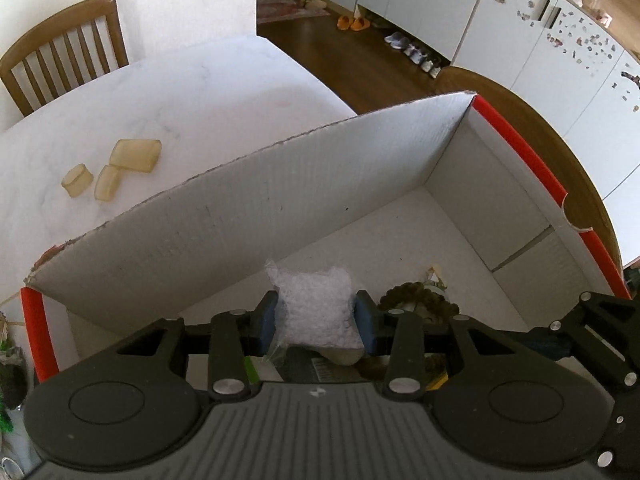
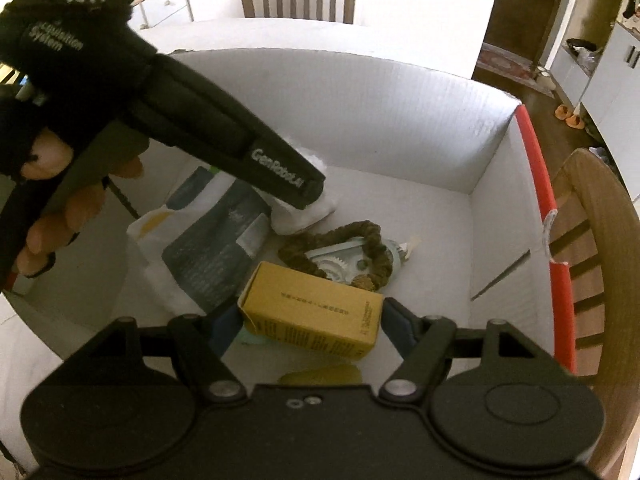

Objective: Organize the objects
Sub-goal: 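Carry the bead bag and yellow box into the red box and release both, then withdraw both tools from the box back toward the table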

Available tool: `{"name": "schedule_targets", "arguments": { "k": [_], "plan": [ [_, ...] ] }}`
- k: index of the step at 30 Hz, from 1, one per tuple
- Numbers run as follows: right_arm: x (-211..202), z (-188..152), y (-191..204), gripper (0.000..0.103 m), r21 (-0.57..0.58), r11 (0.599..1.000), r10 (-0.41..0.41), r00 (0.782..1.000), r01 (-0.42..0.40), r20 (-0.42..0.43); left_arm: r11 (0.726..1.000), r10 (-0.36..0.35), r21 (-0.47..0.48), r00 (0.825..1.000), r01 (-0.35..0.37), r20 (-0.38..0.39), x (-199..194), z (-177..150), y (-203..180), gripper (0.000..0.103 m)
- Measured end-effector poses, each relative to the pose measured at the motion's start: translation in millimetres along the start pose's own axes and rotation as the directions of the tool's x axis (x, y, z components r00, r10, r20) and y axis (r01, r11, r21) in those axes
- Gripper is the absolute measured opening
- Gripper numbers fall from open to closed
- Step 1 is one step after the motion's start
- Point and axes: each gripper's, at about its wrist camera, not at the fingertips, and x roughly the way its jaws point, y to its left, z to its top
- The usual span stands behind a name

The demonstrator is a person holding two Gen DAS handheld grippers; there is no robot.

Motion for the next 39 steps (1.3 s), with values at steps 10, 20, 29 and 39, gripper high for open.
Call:
{"name": "schedule_targets", "arguments": {
  "k": [10, 20, 29, 39],
  "plan": [
    [-15, -4, -8, 0.082, 0.049, 0.999, 0.009, 0.999, -0.011, 0.043, 1.000, 0.004, -0.031, 1.000, -0.003, 0.026, -8, -3, 4, 0.062],
    [-43, -1, -11, 0.083, 0.104, 0.994, 0.013, 0.993, -0.025, 0.113, 1.000, -0.009, -0.024, 0.995, 0.011, 0.102, -44, -10, 12, 0.062],
    [-78, -2, 4, 0.088, 0.127, 0.992, -0.011, 0.981, -0.014, 0.192, 0.999, -0.028, -0.019, 0.981, 0.032, 0.193, -92, -25, 25, 0.062],
    [-102, 0, 31, 0.092, 0.171, 0.985, -0.037, 0.961, -0.011, 0.276, 1.000, -0.023, 0.021, 0.952, 0.017, 0.304, -147, -48, 44, 0.070]
  ]
}}
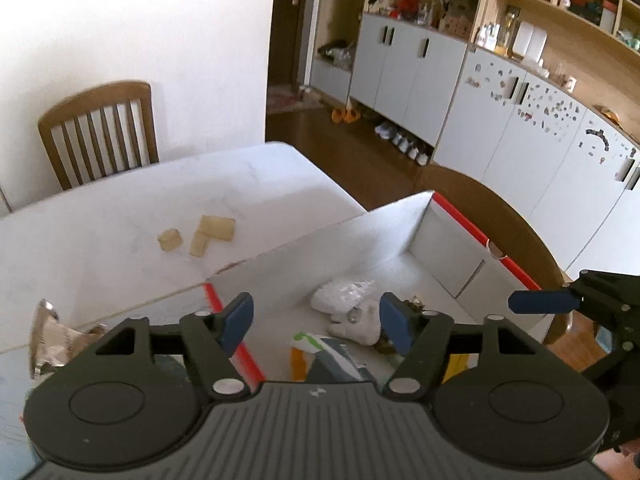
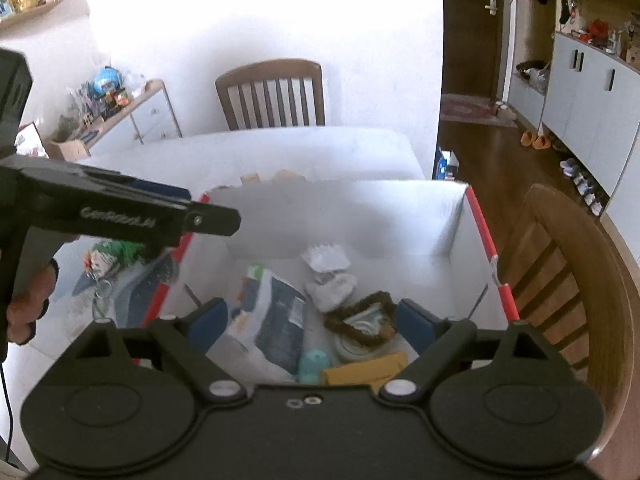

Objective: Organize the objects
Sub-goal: 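Withdraw both tools from the box back toward the table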

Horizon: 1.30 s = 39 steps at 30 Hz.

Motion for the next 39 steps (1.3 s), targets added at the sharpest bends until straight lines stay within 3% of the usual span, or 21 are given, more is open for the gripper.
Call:
{"name": "schedule_targets", "arguments": {
  "k": [7, 16, 34, 39],
  "plan": [
    [-7, 4, 26, 0.099, 0.047, 0.999, 0.005, 0.999, -0.007, 0.050, 1.000, 0.008, 0.010, 0.999, -0.009, 0.032, -31, -11, 23, 0.080],
    [-10, 9, 67, 0.102, 0.098, 0.995, 0.016, 0.991, -0.029, 0.129, 0.999, 0.037, -0.020, 0.997, -0.036, 0.067, -62, -29, 70, 0.083],
    [21, 18, 158, 0.102, 0.050, 0.998, 0.041, 0.995, -0.046, 0.090, 0.991, 0.111, -0.080, 0.989, -0.104, 0.095, -101, -73, 172, 0.089],
    [32, 17, 176, 0.102, 0.036, 0.999, 0.037, 0.997, -0.039, 0.066, 0.989, 0.112, -0.104, 0.988, -0.102, 0.102, -107, -86, 202, 0.101]
  ]
}}
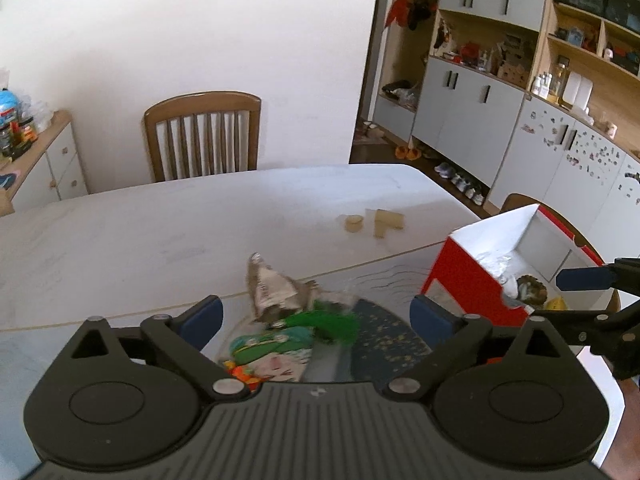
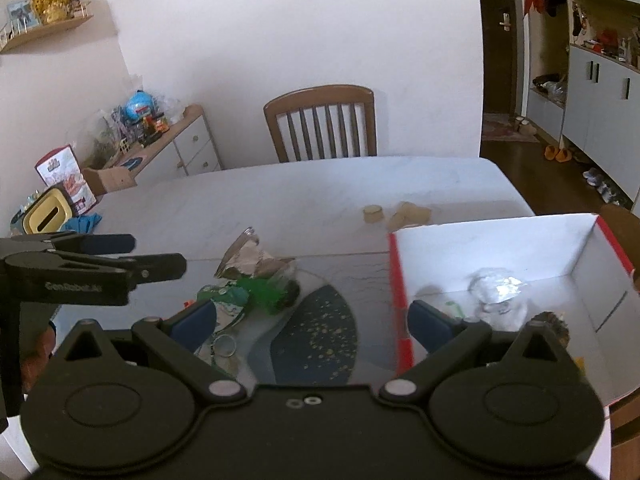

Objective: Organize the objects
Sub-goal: 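Withdraw both tools from the box back toward the table, then grasp the red plush toy with the left tool while the right grasps the green-haired character bag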

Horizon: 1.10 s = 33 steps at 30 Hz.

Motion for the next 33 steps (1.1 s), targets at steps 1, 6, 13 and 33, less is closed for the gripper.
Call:
{"name": "schedule_targets", "arguments": {
  "k": [1, 6, 13, 33],
  "plan": [
    [2, 0, 2, 0.102, -0.004, 1.000, -0.001, 1.000, 0.001, -0.005, 1.000, -0.002, -0.001, 1.000, 0.002, -0.004, 0, -2, 5, 0.101],
    [15, 2, 15, 0.102, -0.017, 1.000, -0.012, 0.999, 0.011, -0.030, 1.000, -0.018, -0.024, 1.000, 0.018, -0.021, 2, -15, 29, 0.101],
    [37, 4, 27, 0.102, -0.037, 0.999, -0.036, 0.997, 0.034, -0.064, 0.999, -0.039, -0.030, 0.998, 0.038, -0.055, 15, -34, 50, 0.103],
    [108, 4, 38, 0.101, -0.073, 0.994, -0.088, 0.980, 0.076, -0.177, 0.995, -0.039, 0.083, 0.992, 0.049, -0.116, 78, -76, 65, 0.103]
  ]
}}
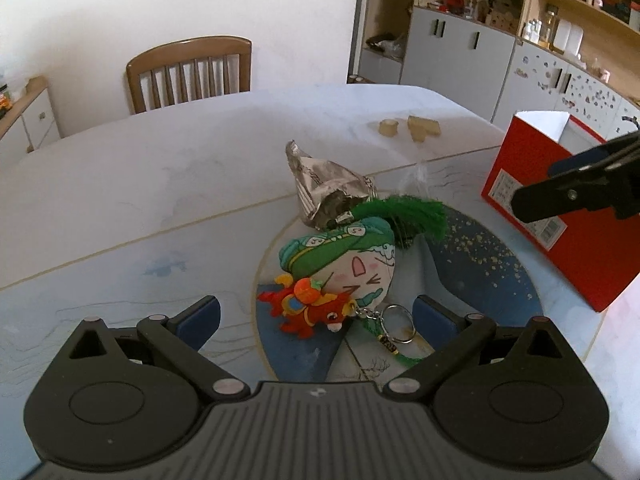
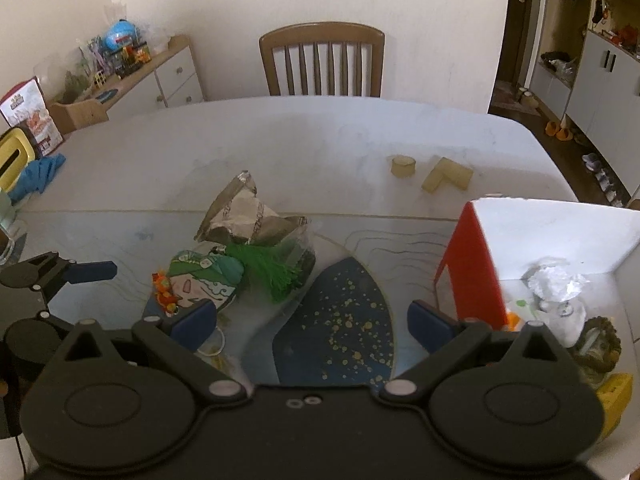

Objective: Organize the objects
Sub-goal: 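Grasp the red plush toy with the left tool while the right grasps the green-haired character bag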

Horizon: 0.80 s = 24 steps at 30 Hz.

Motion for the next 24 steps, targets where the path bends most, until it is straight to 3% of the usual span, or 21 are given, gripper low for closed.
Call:
{"name": "schedule_targets", "arguments": {
  "k": [6, 16, 24],
  "plan": [
    [12, 7, 2, 0.101, -0.004, 1.000, 0.010, 1.000, -0.010, -0.017, 1.000, -0.012, -0.013, 1.000, 0.012, 0.021, 11, 0, 1, 0.103],
    [33, 10, 34, 0.096, -0.001, 0.992, 0.129, 0.989, -0.130, -0.077, 0.997, -0.028, -0.067, 0.999, 0.030, 0.037, 13, -9, 16, 0.100],
    [56, 18, 58, 0.095, 0.036, 0.989, 0.144, 0.985, -0.141, -0.097, 0.989, -0.079, -0.122, 0.996, 0.082, 0.032, 16, -11, 26, 0.076]
  ]
}}
